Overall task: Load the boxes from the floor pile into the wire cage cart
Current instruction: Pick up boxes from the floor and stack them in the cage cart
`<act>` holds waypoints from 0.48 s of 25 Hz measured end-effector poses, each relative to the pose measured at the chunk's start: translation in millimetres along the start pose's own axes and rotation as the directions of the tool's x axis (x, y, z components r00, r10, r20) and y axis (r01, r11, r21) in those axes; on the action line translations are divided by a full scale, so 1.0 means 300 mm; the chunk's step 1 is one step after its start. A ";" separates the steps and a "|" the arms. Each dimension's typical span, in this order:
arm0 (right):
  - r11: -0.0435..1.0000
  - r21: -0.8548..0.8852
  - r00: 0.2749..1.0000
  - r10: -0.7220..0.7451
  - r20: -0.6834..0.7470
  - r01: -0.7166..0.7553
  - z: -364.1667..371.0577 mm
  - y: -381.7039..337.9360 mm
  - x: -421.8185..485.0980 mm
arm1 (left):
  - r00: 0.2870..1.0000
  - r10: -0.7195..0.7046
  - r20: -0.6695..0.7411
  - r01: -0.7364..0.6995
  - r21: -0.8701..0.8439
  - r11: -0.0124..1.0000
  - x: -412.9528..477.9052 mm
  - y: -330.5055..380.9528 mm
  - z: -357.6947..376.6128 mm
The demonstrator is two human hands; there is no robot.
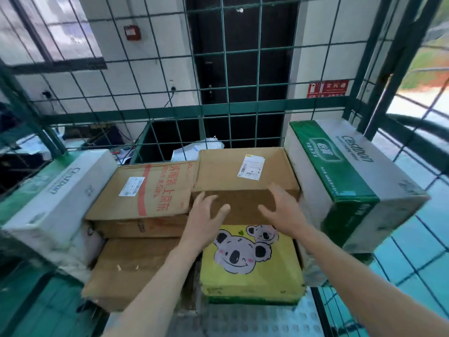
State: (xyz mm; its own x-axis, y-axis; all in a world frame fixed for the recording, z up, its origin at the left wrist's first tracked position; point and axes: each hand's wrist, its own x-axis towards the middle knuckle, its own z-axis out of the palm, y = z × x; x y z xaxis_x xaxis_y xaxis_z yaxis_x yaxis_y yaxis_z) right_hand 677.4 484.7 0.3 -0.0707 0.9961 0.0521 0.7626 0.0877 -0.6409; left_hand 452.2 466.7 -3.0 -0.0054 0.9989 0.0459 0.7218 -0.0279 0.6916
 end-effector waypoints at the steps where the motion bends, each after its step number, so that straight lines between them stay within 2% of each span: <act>1: 0.995 0.101 1.000 0.020 0.006 -0.020 0.029 -0.022 -0.089 | 1.000 -0.024 -0.009 0.024 -0.065 0.998 -0.100 -0.009 -0.022; 4: 0.908 0.408 0.992 0.055 0.116 -0.098 0.150 -0.089 -0.345 | 0.993 -0.097 -0.063 0.084 -0.181 0.980 -0.378 -0.078 -0.077; 8: 0.840 0.528 0.965 -0.019 0.260 -0.126 0.271 -0.221 -0.588 | 0.971 -0.232 -0.066 0.204 -0.290 0.935 -0.661 -0.158 -0.166; 12: 0.803 0.579 0.935 -0.083 0.344 -0.142 0.346 -0.409 -0.736 | 0.916 -0.362 -0.173 0.258 -0.436 0.862 -0.879 -0.248 -0.293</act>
State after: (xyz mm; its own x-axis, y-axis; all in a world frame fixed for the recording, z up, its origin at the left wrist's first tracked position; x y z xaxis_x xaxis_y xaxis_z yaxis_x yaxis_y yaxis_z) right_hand 532.6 253.5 -12.1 -0.3503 0.9226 -0.1617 0.2504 -0.0742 -0.9653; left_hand 338.9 202.1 -3.2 -0.3860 0.9187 -0.0836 0.3194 0.2181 0.9222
